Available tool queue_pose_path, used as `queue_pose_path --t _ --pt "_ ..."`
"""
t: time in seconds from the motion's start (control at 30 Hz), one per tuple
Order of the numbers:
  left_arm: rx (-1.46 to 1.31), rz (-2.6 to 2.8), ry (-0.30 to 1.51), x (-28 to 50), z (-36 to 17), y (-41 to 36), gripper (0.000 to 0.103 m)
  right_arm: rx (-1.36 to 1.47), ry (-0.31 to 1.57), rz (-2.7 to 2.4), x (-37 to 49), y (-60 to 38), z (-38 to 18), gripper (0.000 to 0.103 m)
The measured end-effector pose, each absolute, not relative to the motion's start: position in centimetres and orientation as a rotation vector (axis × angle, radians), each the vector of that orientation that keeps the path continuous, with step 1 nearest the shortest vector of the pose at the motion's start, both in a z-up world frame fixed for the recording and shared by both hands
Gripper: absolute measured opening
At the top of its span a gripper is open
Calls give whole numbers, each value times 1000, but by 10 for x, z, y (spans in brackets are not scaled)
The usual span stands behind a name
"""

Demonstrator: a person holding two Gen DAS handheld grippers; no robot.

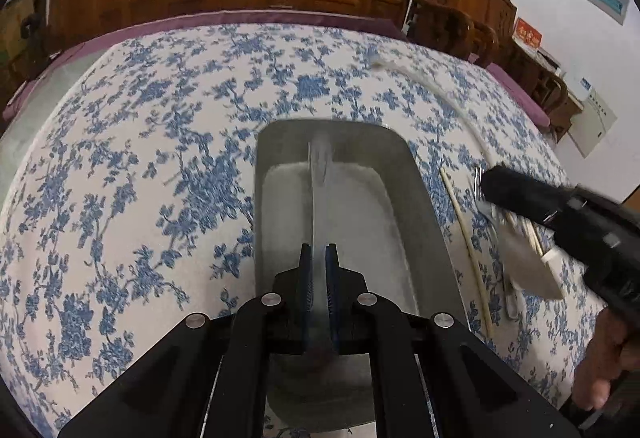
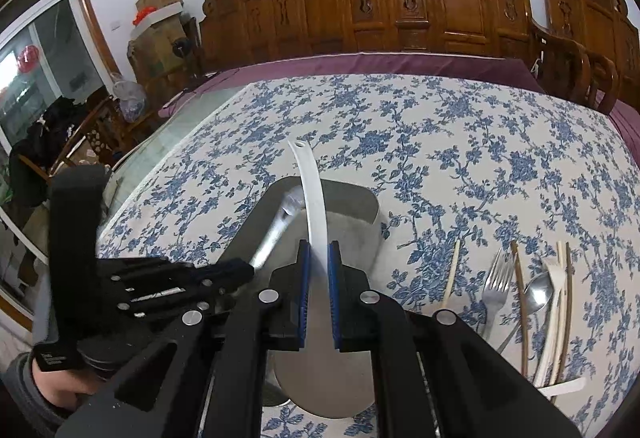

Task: Organize utensils
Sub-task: 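Open the left tool over the tray while the right tool lowers the white spoon into it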

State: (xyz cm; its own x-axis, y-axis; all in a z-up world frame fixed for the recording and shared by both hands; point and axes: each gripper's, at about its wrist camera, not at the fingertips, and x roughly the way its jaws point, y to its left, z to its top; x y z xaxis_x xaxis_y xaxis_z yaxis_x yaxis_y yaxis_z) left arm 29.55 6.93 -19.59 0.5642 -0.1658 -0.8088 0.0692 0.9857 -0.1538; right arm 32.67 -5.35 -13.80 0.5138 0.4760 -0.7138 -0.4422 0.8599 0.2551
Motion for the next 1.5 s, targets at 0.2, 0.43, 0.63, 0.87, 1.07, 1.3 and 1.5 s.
queue_pose_path --t 0.2,0.43,0.63,0.87,1.07,1.3,1.5 --pt "-106 -135 923 292 -182 79 5 76 895 536 326 -41 -148 10" --pt "-108 -103 881 292 -166 101 5 91 916 510 323 -24 -160 10" --pt "-91 -65 857 292 -158 115 5 132 949 501 325 -12 -173 10" --pt "-102 -51 842 291 -153 126 6 176 971 473 331 -6 -185 10" --pt "-110 -52 839 292 -152 127 6 170 969 474 332 -6 -188 14" --pt "-108 -61 838 292 -151 125 6 138 935 507 328 -10 -176 14" --pt "-96 -81 827 289 -149 117 17 44 863 528 312 -37 -148 13"
